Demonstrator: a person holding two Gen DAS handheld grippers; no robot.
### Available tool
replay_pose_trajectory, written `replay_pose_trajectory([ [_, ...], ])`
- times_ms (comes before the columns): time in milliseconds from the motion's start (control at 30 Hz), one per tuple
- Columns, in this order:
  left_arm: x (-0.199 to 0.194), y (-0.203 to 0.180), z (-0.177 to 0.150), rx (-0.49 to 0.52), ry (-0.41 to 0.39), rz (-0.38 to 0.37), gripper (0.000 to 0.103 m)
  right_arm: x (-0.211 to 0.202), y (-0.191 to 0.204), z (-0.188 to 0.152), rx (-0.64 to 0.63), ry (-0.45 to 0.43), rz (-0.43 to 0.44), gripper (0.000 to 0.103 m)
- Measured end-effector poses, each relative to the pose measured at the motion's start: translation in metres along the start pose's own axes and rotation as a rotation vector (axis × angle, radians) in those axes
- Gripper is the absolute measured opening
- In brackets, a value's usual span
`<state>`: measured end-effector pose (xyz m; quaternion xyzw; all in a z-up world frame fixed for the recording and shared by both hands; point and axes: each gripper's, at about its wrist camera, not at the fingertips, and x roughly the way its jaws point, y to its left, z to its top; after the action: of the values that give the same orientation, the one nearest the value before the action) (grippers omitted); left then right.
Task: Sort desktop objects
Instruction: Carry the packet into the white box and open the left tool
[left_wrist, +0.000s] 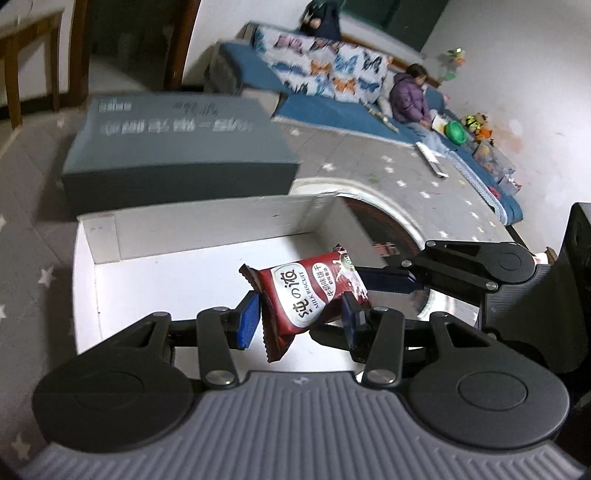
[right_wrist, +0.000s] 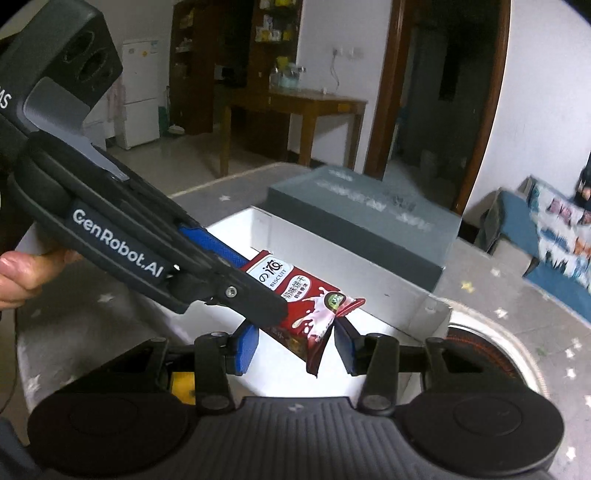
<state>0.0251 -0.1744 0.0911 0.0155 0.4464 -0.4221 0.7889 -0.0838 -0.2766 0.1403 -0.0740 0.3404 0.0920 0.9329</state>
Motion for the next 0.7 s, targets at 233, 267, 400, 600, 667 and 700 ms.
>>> replay_pose_trajectory([
  [233,0.047,0.029,0.004,-0.081,0.107,0.007,0.047,0.056,-0.029,-0.004,0.059,0.131,0.04,0.046],
  [267,0.052,0.032,0.004,-0.086,0.118,0.011,0.047,0.059,-0.028,-0.007,0.066,0.148,0.04,0.046],
  [400,0.058,0.037,0.0,-0.098,0.128,0.008,0.047,0.067,-0.027,-0.012,0.08,0.192,0.041,0.047],
  [600,0.04,0.034,-0.006,-0.082,0.091,0.032,0.048,0.057,-0.02,-0.011,0.073,0.191,0.008,0.055],
  [667,0.027,0.029,-0.008,-0.066,0.057,0.038,0.054,0.046,-0.018,-0.011,0.065,0.161,-0.008,0.078],
  [700,0.02,0.027,-0.01,-0.058,0.04,0.043,0.059,0.039,-0.017,-0.01,0.061,0.145,-0.013,0.082],
])
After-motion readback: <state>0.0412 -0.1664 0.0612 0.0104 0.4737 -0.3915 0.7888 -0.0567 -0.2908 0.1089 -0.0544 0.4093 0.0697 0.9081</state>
